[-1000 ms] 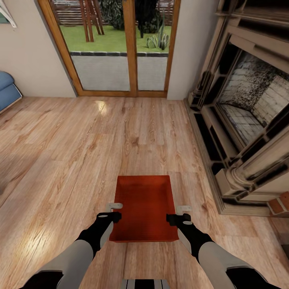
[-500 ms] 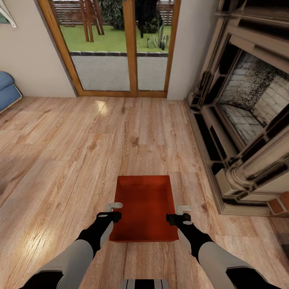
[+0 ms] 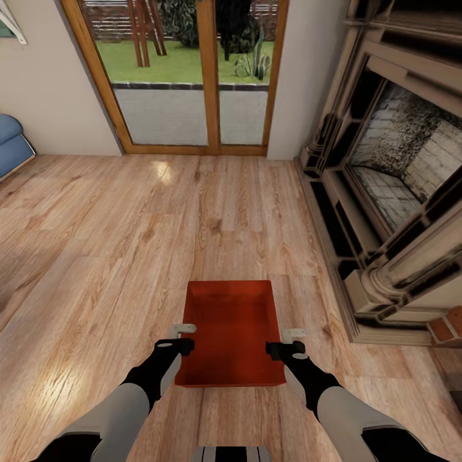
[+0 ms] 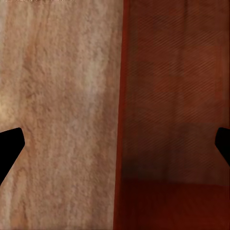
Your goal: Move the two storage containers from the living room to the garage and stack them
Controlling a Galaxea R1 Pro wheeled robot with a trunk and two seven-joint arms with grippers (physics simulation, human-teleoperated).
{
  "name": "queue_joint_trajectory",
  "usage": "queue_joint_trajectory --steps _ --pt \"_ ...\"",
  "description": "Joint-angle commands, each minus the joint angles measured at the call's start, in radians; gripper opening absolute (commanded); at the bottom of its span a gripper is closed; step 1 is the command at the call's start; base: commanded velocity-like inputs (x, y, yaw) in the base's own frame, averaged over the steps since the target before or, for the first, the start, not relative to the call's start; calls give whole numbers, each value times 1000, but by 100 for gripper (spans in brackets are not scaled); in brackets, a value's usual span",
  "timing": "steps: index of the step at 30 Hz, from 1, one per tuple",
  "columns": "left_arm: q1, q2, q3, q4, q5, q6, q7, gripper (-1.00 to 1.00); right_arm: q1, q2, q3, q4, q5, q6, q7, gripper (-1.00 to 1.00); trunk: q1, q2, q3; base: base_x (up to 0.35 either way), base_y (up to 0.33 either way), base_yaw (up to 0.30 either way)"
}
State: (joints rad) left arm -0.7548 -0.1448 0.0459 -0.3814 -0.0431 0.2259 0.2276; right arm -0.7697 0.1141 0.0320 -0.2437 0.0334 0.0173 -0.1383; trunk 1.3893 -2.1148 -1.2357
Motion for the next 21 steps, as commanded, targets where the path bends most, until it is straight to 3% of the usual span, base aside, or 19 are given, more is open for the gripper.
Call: queue_joint_trajectory --steps 1,21 --pt "0 -1 5 -2 -4 6 1 100 0 0 3 0 3 2 -5 100 0 0 -1 0 0 0" --pt "0 -2 6 -8 -4 6 1 100 0 -3 2 -1 3 1 -6 100 0 0 -1 0 0 0"
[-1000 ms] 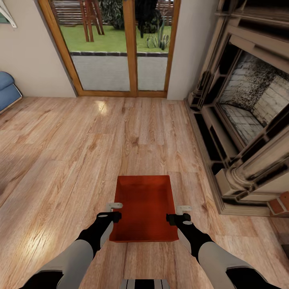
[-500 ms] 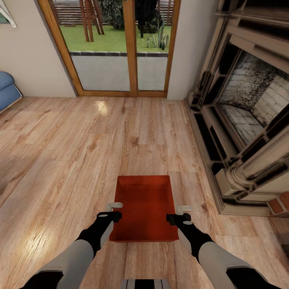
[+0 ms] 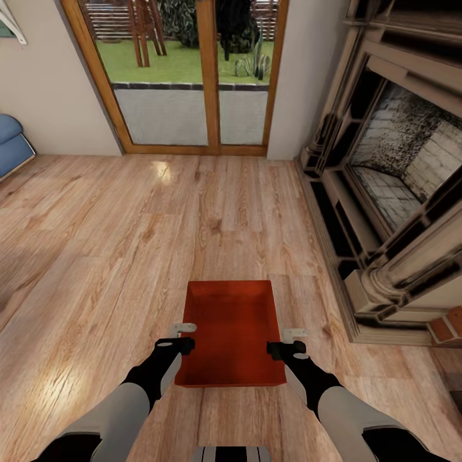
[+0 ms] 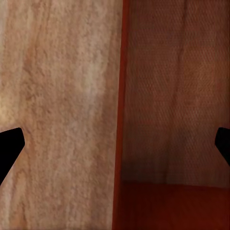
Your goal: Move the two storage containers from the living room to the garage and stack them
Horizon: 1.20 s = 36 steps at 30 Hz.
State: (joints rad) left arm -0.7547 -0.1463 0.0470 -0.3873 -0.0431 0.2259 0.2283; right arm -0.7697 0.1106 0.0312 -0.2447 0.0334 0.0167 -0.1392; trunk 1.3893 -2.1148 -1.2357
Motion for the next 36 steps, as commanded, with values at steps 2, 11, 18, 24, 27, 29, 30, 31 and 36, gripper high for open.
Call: queue_joint_trajectory --steps 2,11,18,24,27,29,30,31,36 --pt "0 -1 5 -2 -4 6 1 100 0 0 3 0 3 2 -5 100 0 0 -1 0 0 0" --pt "0 0 7 -1 -4 10 2 100 0 -2 2 -1 3 2 -5 100 31 -56 -26 0 0 0" --pt "0 0 6 -1 -4 8 1 100 0 -2 3 -1 3 2 -4 100 57 -105 -48 0 0 0" --pt "-1 1 6 -2 -5 7 1 100 0 -1 3 -1 3 2 -5 100 80 -147 -66 0 0 0" --pt "-1 1 6 -3 -5 7 1 100 0 -1 3 -1 3 2 -5 100 92 -168 -76 0 0 0" --pt "0 1 7 -3 -5 7 1 100 0 0 4 -1 3 2 -5 100 100 -182 -82 0 0 0" --pt "0 1 7 -3 -5 7 1 100 0 0 4 -1 3 2 -5 100 103 -189 -85 0 0 0" --pt "0 1 7 -4 -4 7 1 100 0 0 4 -1 3 2 -5 100 107 -196 -88 0 0 0" --pt "0 1 7 -4 -4 7 1 100 0 1 4 -1 3 3 -5 100 111 -203 -91 0 0 0"
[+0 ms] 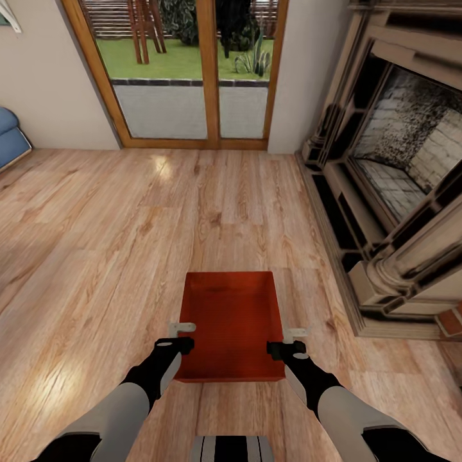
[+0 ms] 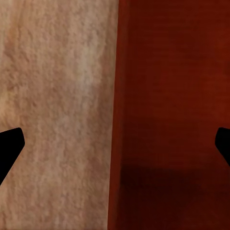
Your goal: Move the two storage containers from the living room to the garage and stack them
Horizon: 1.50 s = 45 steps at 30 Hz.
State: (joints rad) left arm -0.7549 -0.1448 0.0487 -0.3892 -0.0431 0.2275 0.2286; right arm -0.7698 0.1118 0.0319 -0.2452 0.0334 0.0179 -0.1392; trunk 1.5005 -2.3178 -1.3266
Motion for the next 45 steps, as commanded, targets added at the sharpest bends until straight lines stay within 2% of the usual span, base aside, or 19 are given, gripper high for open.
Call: queue_joint_trajectory --steps 1,14,28,41,45 --pt "0 -1 5 -2 -4 5 0 100 0 0 3 0 3 2 -5 100 0 0 -1 0 0 0" --pt "0 -1 5 -2 -4 4 1 100 0 0 3 0 3 3 -5 100 0 0 -1 0 0 0" --pt "0 -1 5 -3 -4 4 1 100 0 -1 3 0 3 2 -5 100 54 -98 -44 0 0 0" --pt "0 -1 5 -4 -4 4 1 100 0 -4 2 -2 3 2 -4 100 54 -98 -44 0 0 0" --pt "-1 -1 5 -4 -4 4 1 100 0 -4 2 -2 3 2 -3 100 69 -126 -57 0 0 0"
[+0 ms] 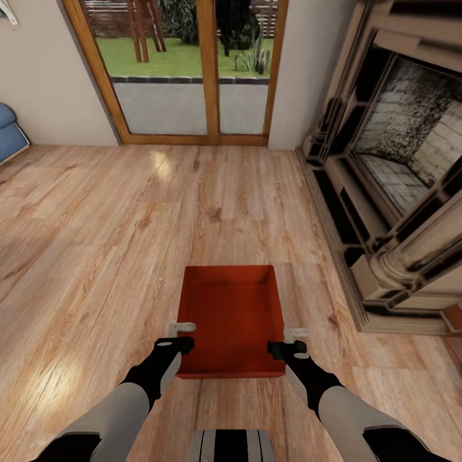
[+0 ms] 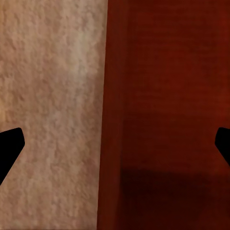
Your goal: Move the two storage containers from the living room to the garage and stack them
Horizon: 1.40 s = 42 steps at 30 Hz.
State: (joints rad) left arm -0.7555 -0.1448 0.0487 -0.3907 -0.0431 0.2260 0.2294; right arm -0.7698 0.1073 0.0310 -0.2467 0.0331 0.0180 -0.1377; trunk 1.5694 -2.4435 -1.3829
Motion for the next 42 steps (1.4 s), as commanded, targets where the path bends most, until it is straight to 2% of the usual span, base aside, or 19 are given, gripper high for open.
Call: queue_joint_trajectory --steps 1,36,37,42 --pt "0 -1 5 -2 -4 6 1 100 0 0 4 0 4 2 -5 100 4 -7 -4 0 0 0" --pt "0 -1 6 -6 -6 7 1 100 0 0 3 0 2 2 -4 100 4 -7 -4 0 0 0" --pt "0 -1 6 -6 -5 7 1 -100 0 0 3 0 2 2 -4 -100 4 -7 -4 0 0 0" --pt "0 -1 7 -6 -5 7 1 -100 0 0 3 0 3 3 -1 -100 4 -7 -4 0 0 0"
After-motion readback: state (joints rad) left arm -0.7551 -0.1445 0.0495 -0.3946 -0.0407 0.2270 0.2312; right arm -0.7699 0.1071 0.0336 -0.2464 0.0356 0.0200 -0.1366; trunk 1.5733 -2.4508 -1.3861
